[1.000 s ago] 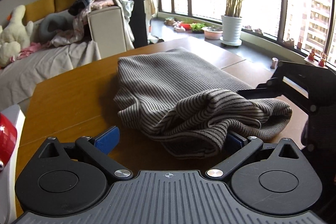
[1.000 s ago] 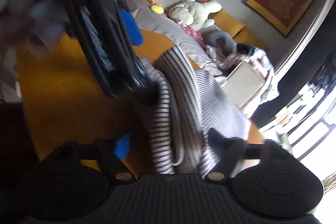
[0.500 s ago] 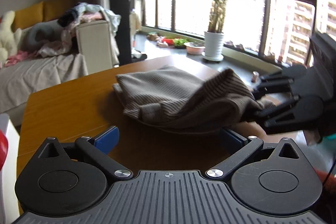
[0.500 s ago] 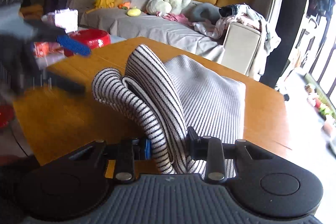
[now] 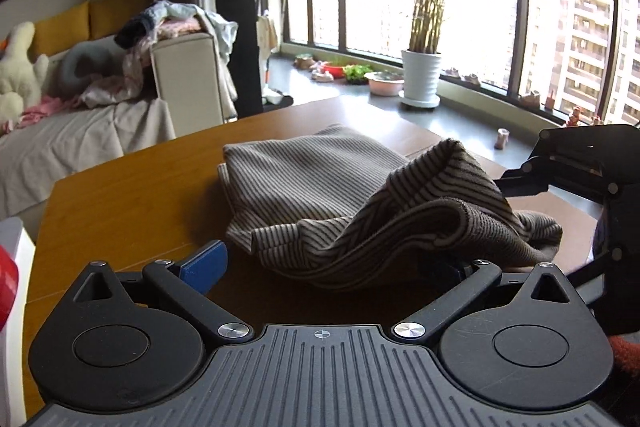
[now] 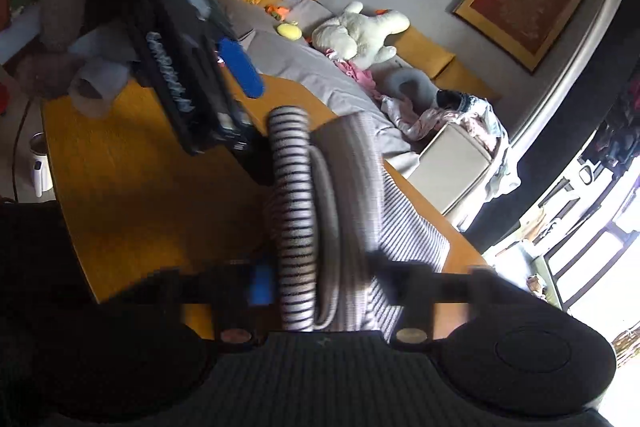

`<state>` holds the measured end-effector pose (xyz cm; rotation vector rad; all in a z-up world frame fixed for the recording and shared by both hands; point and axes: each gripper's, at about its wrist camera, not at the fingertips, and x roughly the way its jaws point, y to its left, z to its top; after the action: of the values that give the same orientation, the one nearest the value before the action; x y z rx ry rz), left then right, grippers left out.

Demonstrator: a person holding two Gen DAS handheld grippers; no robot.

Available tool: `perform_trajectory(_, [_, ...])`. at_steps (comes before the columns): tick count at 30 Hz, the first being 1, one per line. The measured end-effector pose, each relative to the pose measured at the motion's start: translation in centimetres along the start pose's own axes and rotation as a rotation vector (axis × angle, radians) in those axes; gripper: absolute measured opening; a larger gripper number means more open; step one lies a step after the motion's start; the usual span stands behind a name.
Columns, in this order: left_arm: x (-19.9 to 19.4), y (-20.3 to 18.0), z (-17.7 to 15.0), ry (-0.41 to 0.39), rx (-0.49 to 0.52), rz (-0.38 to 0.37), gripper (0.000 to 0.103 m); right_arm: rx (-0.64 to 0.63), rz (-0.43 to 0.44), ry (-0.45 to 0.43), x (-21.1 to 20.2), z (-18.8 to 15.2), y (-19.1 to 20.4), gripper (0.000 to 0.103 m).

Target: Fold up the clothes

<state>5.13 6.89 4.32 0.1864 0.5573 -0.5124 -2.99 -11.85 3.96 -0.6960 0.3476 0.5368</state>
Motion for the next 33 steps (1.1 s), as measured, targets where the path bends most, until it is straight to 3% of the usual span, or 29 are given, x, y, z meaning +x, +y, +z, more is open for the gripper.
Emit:
perform_trajectory(4, [-2.9, 2.6, -0.2, -0.044, -0.090, -0.050, 0.103, -0.009, 0.010, 0.026, -1.1, -0.4, -0.4, 0.027])
perform_trajectory(8, [-2.4, 5.3, 1.2, -0.068, -0.202, -0.018, 0.103, -0.056, 0.051, 0.060, -1.5, -0.3, 0.4, 0.025])
perform_trajectory(10, [-0.5, 5.4, 1.9, -0.045, -0.194, -0.035, 0.097, -0.087, 0.085, 0.076, -2.3, -0.2, 0.7, 0.025])
perform_trajectory(11, [0.7, 5.1, 2.1, -0.023, -0.173, -0.039, 0.091, -0.104, 0.107, 0.086, -2.9, 0.0, 0.7, 0.025])
perform_trajectory(12, [2.2, 4.7, 2.2, 0.008, -0.143, -0.046, 0.075, -0.127, 0.131, 0.095, -3.7, 0.2, 0.6, 0.025])
perform_trajectory(13, [3.5, 4.5, 2.2, 0.031, -0.117, -0.056, 0.071, -0.153, 0.157, 0.102, -4.6, 0.5, 0.6, 0.024])
perform_trajectory(16, [6.0, 4.1, 1.6, 0.080, -0.060, -0.086, 0.072, -0.238, 0.186, 0.103, -7.4, 2.3, -0.8, 0.024])
perform_trajectory(19, [6.9, 4.6, 0.9, 0.102, -0.040, -0.169, 0.074, -0.333, 0.162, 0.071, -8.7, 4.9, -2.6, 0.024])
perform_trajectory(22, [6.7, 4.9, 0.3, 0.093, -0.028, -0.200, 0.073, -0.411, 0.183, 0.044, -6.0, 7.4, -4.8, 0.024])
perform_trajectory(26, [6.9, 6.4, -0.8, 0.115, -0.081, -0.207, 0.073, -0.470, 0.270, 0.042, 1.4, 9.1, -6.6, 0.025])
perform_trajectory(31, [5.2, 8.3, -1.7, 0.110, -0.116, -0.188, 0.078, -0.338, 0.318, 0.135, 11.4, 7.7, -8.5, 0.027])
perform_trajectory(33, [3.7, 9.0, -1.2, 0.074, -0.121, -0.185, 0.078, -0.197, 0.335, 0.127, 13.3, 6.9, -10.0, 0.027])
